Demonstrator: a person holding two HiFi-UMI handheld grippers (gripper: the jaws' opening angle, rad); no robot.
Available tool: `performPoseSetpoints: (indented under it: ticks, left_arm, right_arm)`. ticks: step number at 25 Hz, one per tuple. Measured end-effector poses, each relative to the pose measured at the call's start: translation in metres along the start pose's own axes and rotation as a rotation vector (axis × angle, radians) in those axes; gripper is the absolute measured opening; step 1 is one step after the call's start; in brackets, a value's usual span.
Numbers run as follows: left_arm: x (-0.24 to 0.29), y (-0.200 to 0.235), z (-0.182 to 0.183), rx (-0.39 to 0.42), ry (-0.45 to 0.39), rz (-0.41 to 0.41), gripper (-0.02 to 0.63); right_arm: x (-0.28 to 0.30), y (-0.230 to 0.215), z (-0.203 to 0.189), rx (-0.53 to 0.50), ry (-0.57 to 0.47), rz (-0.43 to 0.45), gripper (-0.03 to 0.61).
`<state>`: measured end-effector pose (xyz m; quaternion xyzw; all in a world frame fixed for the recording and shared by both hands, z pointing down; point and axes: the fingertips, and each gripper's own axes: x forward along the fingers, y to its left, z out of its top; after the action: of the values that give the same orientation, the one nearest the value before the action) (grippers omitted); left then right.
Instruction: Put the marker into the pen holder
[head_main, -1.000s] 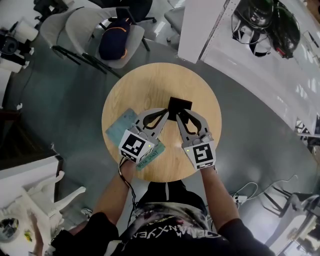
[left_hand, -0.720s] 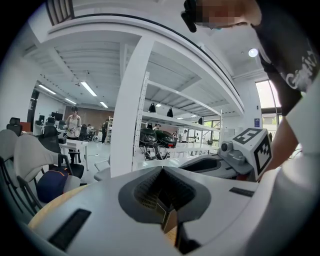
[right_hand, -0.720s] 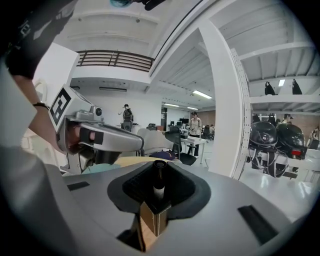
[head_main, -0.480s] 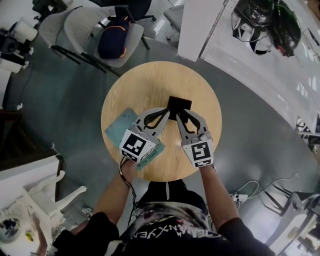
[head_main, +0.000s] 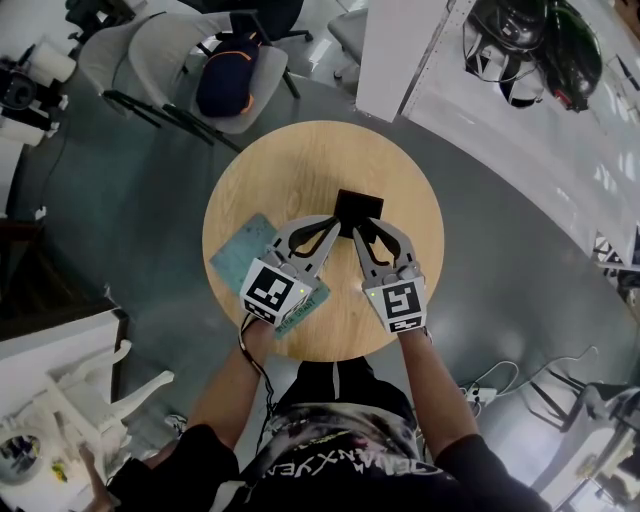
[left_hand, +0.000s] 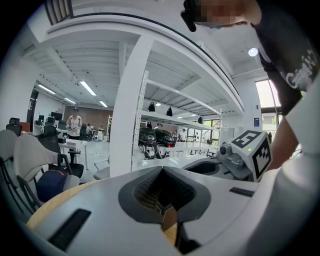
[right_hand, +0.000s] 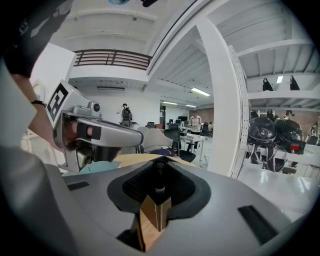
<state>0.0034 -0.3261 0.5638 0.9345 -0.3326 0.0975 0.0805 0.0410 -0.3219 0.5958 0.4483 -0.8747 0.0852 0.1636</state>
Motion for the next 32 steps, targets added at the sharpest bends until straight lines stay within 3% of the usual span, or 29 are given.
performPoseSetpoints:
  ticks: [18,32]
  left_arm:
    - [-0.004,-0.011,0.017,0.022,-0.006,-0.006,0.020]
    - [-0.034,-0.047,0.050,0.059,0.004,-0.048,0.020]
  right_arm:
    - [-0.013,0.004,0.025,-0.027,-0.044,0.017,0.101]
    - [-0.066,0.020,0.084,-0.127,-0.195,0.020,0.103]
